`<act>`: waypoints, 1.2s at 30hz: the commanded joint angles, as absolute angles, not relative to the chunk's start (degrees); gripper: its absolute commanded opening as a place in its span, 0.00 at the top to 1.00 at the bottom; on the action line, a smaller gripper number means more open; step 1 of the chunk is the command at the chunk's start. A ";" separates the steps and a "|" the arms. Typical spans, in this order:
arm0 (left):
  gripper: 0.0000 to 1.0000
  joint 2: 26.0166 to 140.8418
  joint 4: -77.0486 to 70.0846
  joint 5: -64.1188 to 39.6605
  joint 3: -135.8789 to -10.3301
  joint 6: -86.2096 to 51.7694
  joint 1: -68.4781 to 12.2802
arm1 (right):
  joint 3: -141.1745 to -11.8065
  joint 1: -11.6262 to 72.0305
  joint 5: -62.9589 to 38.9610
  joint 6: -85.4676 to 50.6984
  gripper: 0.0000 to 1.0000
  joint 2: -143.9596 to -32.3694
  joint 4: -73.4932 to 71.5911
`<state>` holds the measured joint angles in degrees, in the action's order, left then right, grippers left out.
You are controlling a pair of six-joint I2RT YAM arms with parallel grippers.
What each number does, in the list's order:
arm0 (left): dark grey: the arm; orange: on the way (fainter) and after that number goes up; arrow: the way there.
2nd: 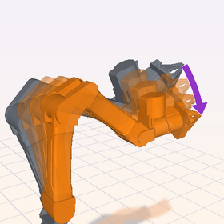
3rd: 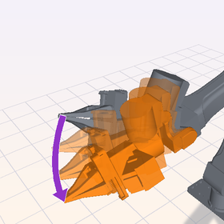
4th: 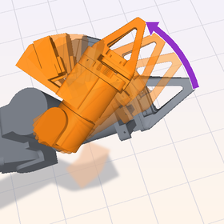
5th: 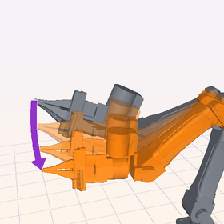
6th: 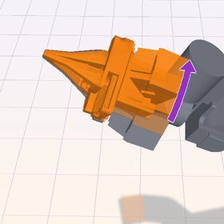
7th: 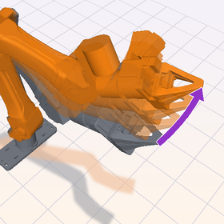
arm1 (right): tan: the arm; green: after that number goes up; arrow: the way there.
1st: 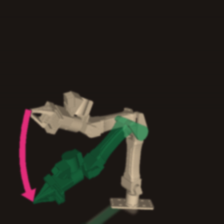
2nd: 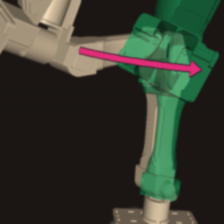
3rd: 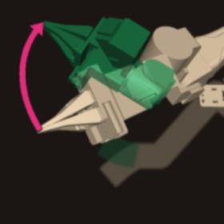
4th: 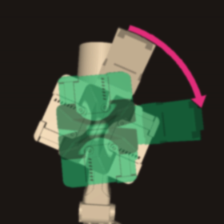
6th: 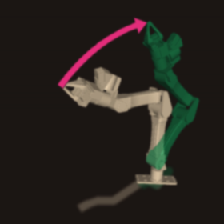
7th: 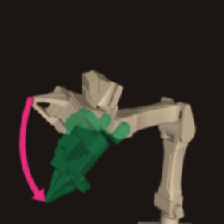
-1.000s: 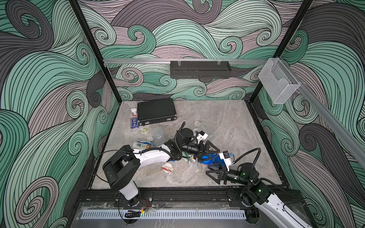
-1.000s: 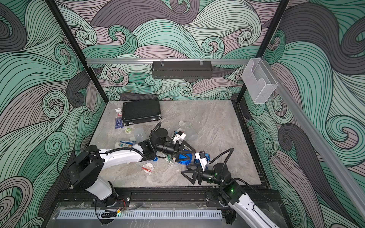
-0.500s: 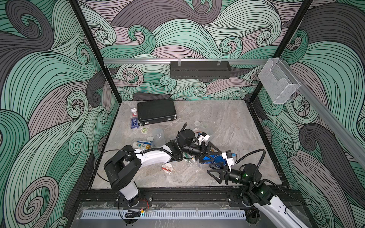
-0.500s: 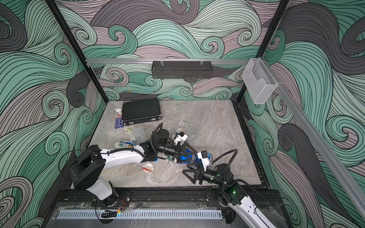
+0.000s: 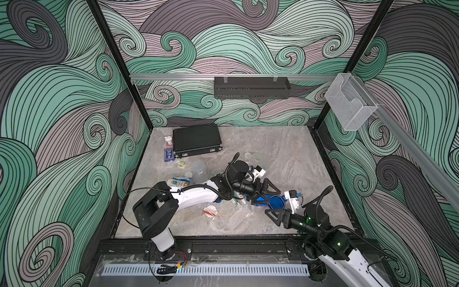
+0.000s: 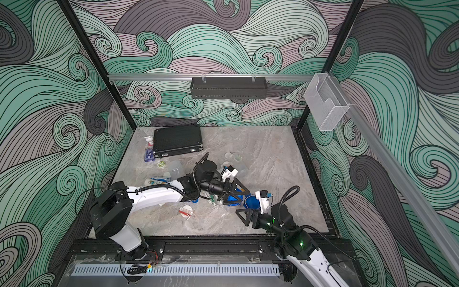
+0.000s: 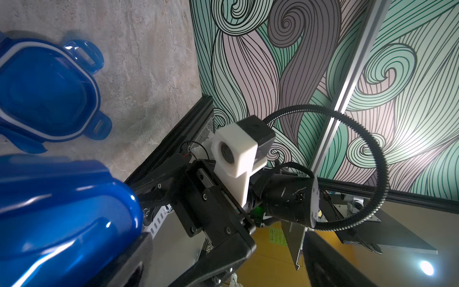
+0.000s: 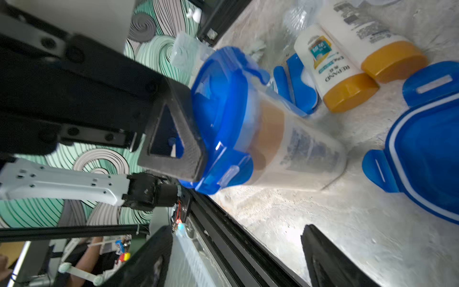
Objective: Take out toiletry kits
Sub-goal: Adjust the container at the center of the board.
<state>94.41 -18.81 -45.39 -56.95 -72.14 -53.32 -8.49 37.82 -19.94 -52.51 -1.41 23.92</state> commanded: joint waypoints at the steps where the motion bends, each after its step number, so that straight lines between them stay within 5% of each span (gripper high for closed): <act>1: 0.05 98.09 -8.67 -40.84 -54.84 -71.33 -52.64 | -3.37 36.93 -19.63 -63.05 0.20 -1.25 10.35; 36: 0.08 101.51 -14.80 -41.37 -48.21 -72.72 -51.90 | 0.78 32.73 -31.89 -71.51 0.24 -0.25 -8.66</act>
